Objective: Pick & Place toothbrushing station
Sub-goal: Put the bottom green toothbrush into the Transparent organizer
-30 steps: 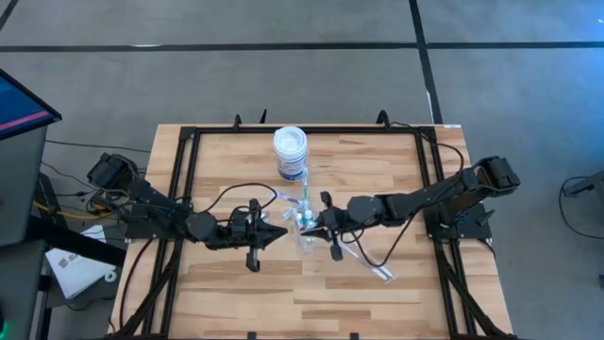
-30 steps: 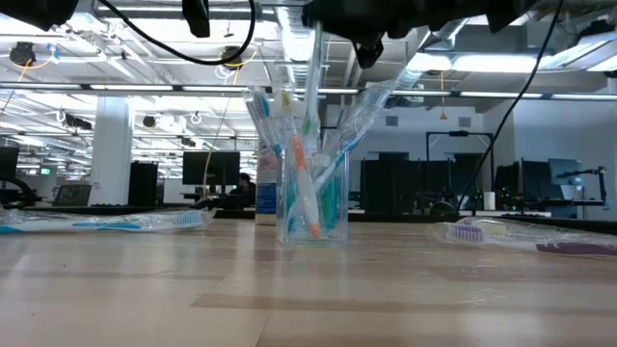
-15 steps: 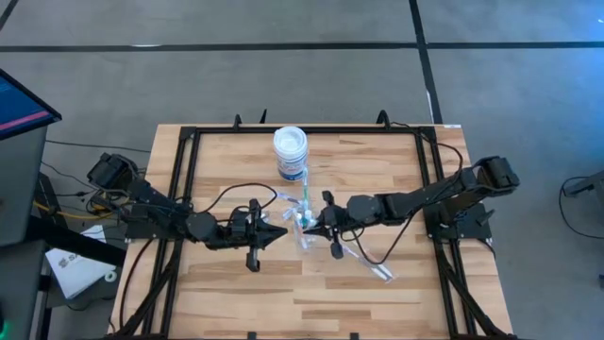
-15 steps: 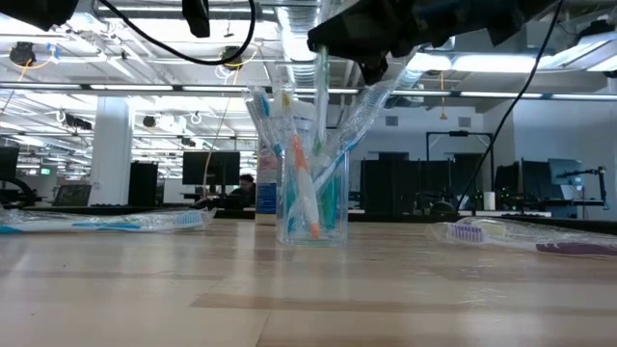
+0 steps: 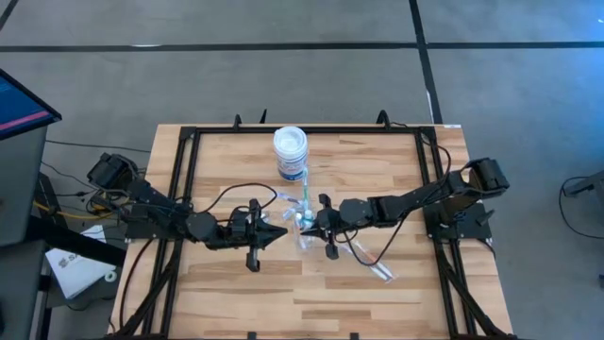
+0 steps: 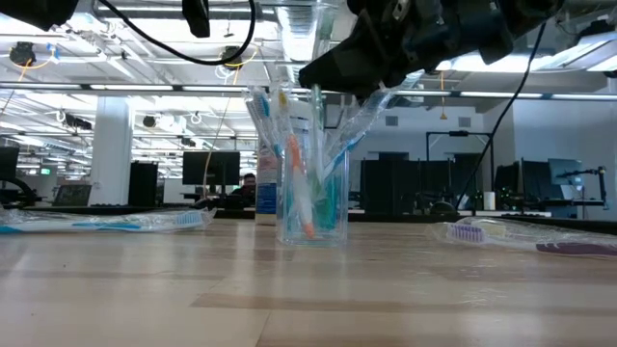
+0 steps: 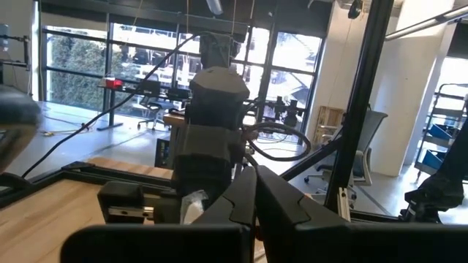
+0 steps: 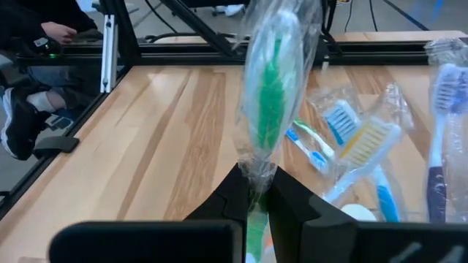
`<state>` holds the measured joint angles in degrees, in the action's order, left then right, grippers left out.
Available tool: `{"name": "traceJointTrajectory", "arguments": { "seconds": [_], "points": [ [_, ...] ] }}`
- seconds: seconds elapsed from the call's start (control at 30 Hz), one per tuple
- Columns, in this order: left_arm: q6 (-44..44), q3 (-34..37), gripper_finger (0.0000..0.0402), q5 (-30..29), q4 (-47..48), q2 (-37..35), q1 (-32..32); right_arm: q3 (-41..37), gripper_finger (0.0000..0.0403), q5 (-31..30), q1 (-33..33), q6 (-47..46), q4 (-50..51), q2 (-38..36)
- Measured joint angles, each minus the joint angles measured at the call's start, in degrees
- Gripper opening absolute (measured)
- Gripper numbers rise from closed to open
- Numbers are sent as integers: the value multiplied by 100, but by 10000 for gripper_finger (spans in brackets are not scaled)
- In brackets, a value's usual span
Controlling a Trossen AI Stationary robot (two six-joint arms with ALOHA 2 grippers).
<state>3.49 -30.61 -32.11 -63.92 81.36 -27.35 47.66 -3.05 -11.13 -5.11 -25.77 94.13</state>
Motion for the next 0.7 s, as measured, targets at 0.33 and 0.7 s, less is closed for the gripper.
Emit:
{"name": "traceJointTrajectory", "arguments": {
  "seconds": [0.33, 0.7],
  "points": [
    [0, 0, 1, 0, 0, 0, 0, 2, 22, 5, -9, -62, -211, 399],
    [0, 0, 1, 1, 4, 0, 0, 11, 60, 20, -9, -94, -339, 653]
  ]
}}
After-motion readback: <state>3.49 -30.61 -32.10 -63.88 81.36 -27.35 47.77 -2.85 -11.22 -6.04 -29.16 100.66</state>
